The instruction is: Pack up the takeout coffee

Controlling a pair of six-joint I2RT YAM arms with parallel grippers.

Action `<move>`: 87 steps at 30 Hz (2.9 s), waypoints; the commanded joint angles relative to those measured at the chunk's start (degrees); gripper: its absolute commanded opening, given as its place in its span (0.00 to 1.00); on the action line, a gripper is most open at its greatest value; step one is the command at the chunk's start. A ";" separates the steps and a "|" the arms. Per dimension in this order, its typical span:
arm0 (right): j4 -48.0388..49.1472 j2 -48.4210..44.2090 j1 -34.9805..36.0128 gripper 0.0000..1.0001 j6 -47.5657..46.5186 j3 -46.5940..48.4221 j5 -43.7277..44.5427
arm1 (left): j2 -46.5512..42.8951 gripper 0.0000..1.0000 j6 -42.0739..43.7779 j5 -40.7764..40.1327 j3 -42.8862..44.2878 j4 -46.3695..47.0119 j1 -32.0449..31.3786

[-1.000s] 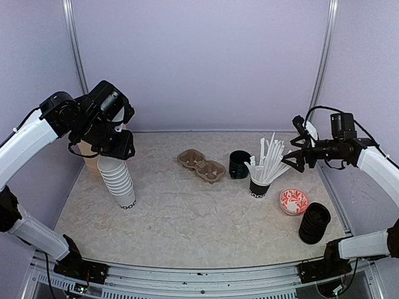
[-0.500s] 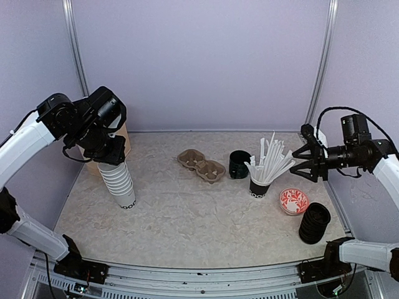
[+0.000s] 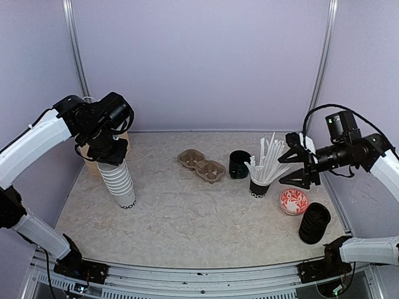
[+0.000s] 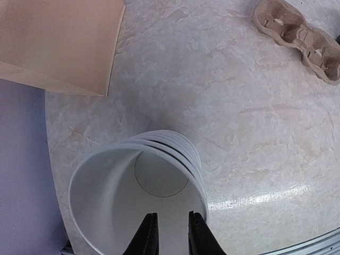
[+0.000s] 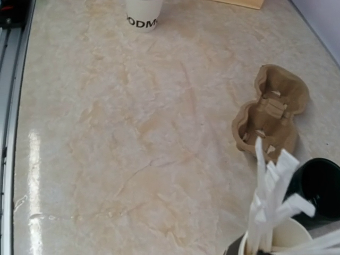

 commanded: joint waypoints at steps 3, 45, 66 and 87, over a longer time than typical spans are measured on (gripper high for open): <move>1.72 0.99 2.14 0.68 0.71 1.81 2.46 | 0.76 0.21 1.79 2.13 -0.92 1.99 0.77; 3.72 2.82 2.77 0.67 0.48 0.30 3.34 | 3.35 0.00 -0.32 0.89 3.13 -2.00 0.01; 4.19 3.43 2.86 0.67 0.45 0.18 2.76 | 9.04 0.00 3.06 -5.52 12.75 -2.00 1.82; 3.92 8.22 4.41 0.68 2.38 8.80 -7.00 | 12.46 0.00 1.00 -1.67 17.76 0.61 -0.45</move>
